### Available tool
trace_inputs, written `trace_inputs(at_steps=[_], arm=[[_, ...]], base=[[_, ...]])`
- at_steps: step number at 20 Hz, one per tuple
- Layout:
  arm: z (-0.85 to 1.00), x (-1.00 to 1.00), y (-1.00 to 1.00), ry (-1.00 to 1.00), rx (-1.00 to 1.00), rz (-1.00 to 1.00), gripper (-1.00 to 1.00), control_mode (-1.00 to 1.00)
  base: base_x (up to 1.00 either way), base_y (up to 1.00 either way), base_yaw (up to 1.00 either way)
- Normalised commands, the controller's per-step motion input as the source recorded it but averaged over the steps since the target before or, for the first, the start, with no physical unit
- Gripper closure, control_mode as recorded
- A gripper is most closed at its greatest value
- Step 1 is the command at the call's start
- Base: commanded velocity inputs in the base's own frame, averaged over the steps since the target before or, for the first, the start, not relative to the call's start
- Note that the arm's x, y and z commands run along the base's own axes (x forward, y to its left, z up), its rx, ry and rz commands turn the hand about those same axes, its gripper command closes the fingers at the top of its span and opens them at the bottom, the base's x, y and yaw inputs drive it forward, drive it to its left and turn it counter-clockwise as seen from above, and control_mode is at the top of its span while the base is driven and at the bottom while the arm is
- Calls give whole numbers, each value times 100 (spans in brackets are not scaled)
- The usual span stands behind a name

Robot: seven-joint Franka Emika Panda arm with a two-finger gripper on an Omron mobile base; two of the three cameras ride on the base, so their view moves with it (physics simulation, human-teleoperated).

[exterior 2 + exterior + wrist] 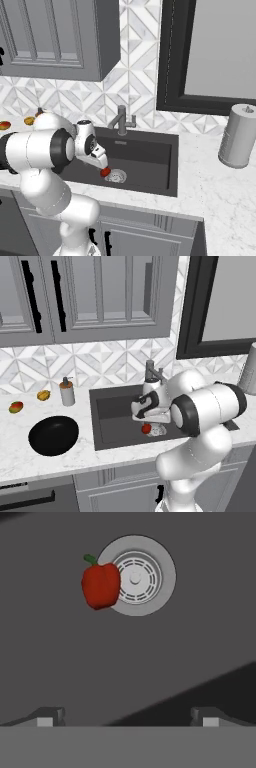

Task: Pick the bell pepper from the sink and place it in the bowl. Then pick the bowl and place it in the microwave. Then close the microwave door and press the start button.

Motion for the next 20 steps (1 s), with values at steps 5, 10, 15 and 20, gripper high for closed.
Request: trace_inputs(at_steps=[5, 10, 15, 20], arm=[[-30, 40, -8, 0, 0, 0, -100, -100], [-44, 22, -4, 0, 0, 0, -100, -100], [-35, 32, -1, 0, 0, 0, -100, -100], [-28, 41, 0, 0, 0, 0, -100, -100]], base=[[0, 0, 0], [0, 0, 0], [0, 0, 0], [0, 0, 0]])
